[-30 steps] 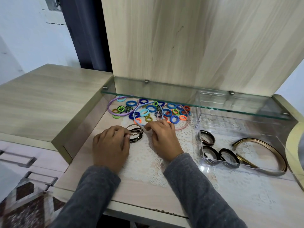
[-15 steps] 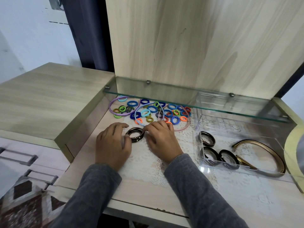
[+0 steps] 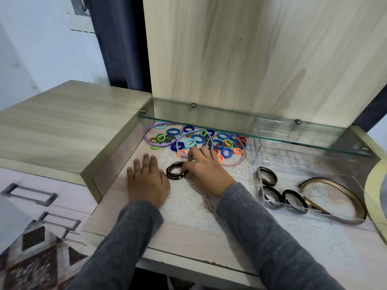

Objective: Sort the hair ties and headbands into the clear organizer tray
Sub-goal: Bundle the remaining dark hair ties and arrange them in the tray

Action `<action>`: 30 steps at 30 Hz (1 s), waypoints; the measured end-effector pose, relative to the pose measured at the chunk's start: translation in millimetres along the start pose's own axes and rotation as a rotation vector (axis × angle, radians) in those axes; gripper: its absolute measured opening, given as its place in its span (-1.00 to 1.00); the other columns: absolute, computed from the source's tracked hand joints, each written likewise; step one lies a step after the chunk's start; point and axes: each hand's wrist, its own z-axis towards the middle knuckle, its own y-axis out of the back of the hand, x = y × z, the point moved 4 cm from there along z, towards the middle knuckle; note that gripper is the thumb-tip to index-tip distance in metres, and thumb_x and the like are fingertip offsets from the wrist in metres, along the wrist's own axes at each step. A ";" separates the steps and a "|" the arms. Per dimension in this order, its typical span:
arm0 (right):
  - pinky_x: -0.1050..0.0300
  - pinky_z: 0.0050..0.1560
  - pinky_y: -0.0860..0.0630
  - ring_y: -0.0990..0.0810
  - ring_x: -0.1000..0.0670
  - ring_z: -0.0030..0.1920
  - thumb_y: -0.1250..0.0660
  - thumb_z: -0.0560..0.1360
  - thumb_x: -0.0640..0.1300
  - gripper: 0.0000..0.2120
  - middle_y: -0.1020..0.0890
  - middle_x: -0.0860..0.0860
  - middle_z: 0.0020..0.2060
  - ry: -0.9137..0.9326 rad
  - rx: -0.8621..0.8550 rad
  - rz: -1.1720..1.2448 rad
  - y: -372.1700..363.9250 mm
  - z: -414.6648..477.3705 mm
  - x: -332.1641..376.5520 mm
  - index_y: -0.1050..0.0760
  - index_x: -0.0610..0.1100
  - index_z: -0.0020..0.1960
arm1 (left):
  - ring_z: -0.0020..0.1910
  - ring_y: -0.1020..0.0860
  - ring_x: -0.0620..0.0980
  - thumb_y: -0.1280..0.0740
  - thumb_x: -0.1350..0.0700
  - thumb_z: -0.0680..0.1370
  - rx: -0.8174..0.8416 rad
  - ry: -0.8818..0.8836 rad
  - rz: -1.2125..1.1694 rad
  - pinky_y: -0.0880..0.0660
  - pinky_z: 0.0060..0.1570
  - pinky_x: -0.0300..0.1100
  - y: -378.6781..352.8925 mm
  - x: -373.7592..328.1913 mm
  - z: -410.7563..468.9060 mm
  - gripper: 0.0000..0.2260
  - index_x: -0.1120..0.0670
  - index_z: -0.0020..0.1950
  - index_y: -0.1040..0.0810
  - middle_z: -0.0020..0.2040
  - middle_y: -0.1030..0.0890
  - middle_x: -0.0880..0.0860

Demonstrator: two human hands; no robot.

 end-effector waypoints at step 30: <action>-0.01 0.10 -0.38 -0.45 -0.10 0.02 -0.42 0.40 -0.03 -0.89 -0.48 0.12 -0.20 -0.646 -0.511 0.848 -10.8 -59.9 -36.0 -0.52 0.10 -0.26 | 0.09 -0.58 -0.18 -0.25 0.27 0.59 -0.090 -0.172 -1.223 -0.50 0.07 -0.30 26.9 -71.2 -30.0 -0.77 -0.08 0.05 -0.51 0.05 -0.62 -0.12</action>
